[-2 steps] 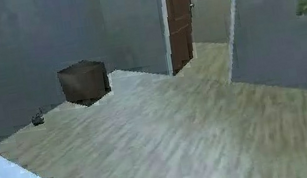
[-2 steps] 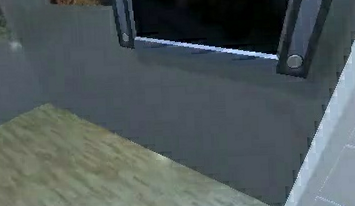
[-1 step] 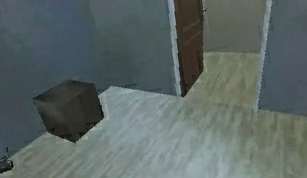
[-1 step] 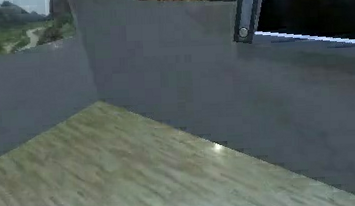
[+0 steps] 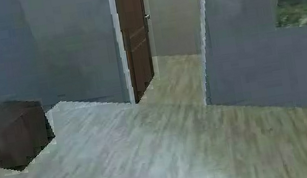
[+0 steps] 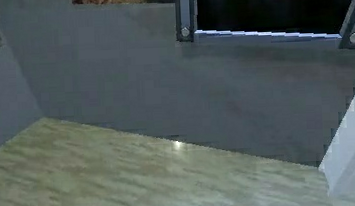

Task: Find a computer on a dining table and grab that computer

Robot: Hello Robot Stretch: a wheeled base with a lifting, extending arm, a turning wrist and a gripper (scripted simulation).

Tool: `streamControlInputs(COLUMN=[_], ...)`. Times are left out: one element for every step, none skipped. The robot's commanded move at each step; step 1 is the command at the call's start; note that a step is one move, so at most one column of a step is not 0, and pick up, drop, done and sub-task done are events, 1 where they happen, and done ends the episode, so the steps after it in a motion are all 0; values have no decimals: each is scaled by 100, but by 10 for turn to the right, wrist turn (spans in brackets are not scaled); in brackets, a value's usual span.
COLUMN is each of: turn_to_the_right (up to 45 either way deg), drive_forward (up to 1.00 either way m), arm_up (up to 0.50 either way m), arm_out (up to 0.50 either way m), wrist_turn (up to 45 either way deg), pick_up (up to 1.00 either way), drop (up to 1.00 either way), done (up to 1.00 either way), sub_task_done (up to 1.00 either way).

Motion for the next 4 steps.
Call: streamControlInputs(turn_to_the_right=[0, 0, 150, 0], drive_forward=[100, 100, 0, 15], arm_up=[0, 0, 0, 0], arm_out=[0, 0, 0, 0], wrist_turn=[0, 0, 0, 0], pick_up=[0, 0, 0, 0], drop=[0, 0, 0, 0], done=[0, 0, 0, 0], sub_task_done=[0, 0, 0, 0])
